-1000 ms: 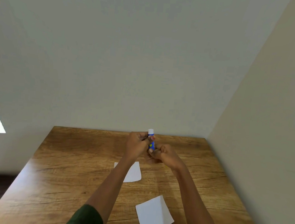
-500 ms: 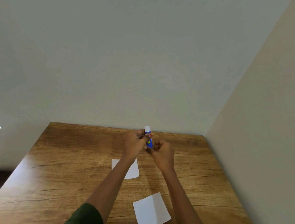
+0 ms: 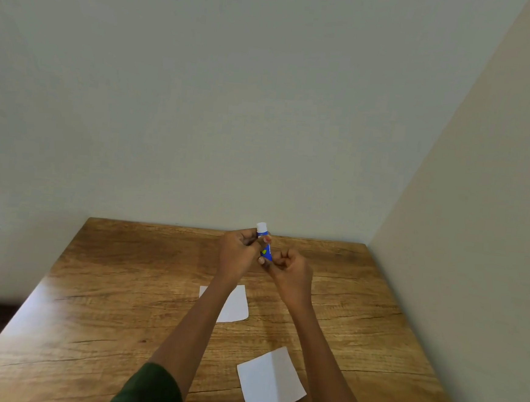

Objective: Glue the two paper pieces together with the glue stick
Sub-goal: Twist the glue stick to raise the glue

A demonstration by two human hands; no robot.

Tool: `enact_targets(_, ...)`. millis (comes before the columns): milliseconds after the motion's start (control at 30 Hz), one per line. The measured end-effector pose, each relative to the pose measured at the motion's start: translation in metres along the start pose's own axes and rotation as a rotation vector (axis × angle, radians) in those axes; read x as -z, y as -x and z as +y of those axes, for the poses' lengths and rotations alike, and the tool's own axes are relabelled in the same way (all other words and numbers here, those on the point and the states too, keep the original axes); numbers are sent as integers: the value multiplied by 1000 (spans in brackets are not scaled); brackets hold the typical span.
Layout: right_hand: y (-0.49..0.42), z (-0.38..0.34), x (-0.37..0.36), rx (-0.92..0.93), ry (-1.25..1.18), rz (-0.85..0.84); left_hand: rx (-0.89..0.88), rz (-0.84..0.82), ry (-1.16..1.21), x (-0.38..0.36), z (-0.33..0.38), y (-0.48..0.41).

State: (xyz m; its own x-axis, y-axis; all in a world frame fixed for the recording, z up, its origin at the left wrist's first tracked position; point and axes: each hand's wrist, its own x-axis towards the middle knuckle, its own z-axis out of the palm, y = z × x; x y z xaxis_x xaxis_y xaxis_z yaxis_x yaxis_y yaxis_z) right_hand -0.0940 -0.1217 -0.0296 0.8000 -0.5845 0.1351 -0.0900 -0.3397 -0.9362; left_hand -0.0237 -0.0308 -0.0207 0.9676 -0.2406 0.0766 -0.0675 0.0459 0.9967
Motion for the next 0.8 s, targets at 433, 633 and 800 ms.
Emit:
enact_targets(433,4,-1,-8,73,-47,92,15,9,56,0,6,3)
enact_targets(633,-2,-1,4,-27,-142,-206,-22,-8,40,4,6,3)
enact_targets(800,2,-2,3,-13,-85,-157,-23,10,26,3,7,2)
